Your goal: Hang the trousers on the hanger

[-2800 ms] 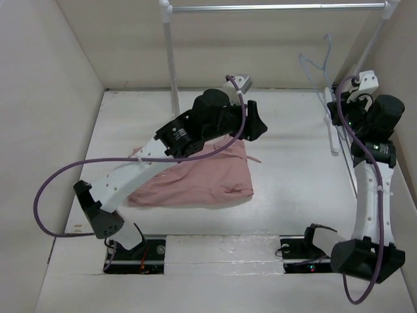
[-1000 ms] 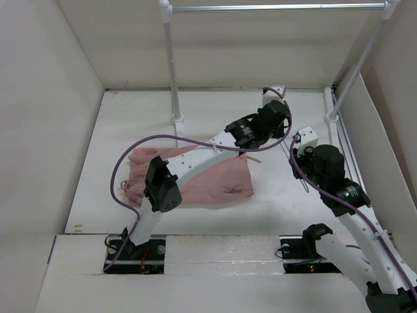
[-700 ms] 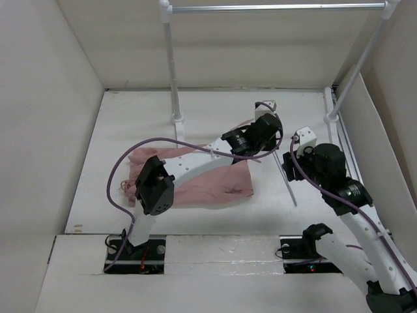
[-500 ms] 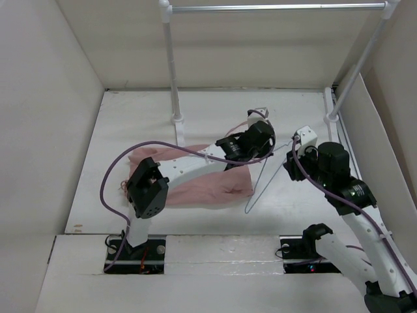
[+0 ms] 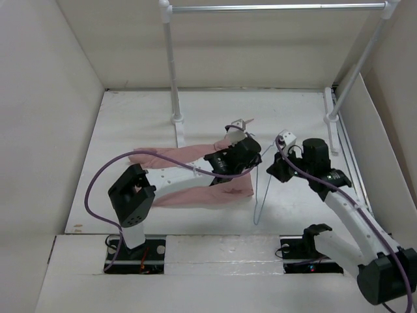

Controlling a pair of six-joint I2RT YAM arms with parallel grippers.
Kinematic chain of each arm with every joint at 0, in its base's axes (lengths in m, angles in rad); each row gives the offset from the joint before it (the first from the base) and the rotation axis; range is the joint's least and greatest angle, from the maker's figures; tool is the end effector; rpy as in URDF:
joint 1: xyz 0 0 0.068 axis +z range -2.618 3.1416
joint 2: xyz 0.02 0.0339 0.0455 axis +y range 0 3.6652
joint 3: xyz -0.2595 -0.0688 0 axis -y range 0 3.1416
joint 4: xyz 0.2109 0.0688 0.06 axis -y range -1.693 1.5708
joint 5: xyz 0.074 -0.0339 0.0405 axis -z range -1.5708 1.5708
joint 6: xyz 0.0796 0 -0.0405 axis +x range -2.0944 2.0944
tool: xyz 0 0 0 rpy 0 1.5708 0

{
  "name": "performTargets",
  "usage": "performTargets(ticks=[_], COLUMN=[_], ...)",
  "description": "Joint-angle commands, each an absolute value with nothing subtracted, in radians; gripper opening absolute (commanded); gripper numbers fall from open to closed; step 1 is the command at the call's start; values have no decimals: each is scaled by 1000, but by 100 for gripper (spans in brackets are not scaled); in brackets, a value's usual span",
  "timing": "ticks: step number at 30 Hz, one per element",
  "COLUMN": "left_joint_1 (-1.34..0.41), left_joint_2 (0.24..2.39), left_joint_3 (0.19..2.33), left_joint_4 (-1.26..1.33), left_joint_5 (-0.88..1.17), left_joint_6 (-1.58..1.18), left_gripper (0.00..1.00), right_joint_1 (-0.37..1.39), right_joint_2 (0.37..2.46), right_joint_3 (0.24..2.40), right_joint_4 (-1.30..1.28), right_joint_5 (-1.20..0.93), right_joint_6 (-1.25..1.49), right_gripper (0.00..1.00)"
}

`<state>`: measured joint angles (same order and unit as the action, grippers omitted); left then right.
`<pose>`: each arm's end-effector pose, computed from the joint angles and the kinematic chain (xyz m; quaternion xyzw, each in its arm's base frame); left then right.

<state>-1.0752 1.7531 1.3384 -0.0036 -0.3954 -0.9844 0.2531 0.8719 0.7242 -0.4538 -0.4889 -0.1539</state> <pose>0.2262 -0.3540 0.2787 -0.0696 0.8262 -0.3732 0.4163 0.1740 0.0836 0.2588 -0.2839 0.8180 0.2363 0.4409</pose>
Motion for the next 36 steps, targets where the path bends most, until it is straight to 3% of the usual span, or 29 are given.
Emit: performTargets(ticks=[1,5,12,23,28,32,36], left_joint_1=[-1085,-1085,-1085,-1034,-1034,-1013,-1003], left_joint_2=[1729,1740,1784,1825,1828,1842,1847], left_joint_3=[1309,1246,1181,1163,1172,1192,1178], left_joint_4=[41,106,106,25,21,20,26], left_joint_5=[-553,-623,-713,-775,-769,-766,-758], left_joint_6=[-1103,-1167,-1262,-1327,-1307,-1272,-1266], left_gripper=[0,0,0,0,0,0,0], right_joint_1=[245,245,245,265,285,285,285], right_joint_2=[932,1052,1208,1469,1549,1607,1637], right_joint_3=[684,664,634,624,627,618,620], right_joint_4=[-243,-144,64,250,305,379,426], right_joint_5=[-646,-670,-566,-566,-598,-658,-690], right_joint_6=[-129,-82,-2,101,127,182,227], right_gripper=[11,15,32,39,57,64,62])
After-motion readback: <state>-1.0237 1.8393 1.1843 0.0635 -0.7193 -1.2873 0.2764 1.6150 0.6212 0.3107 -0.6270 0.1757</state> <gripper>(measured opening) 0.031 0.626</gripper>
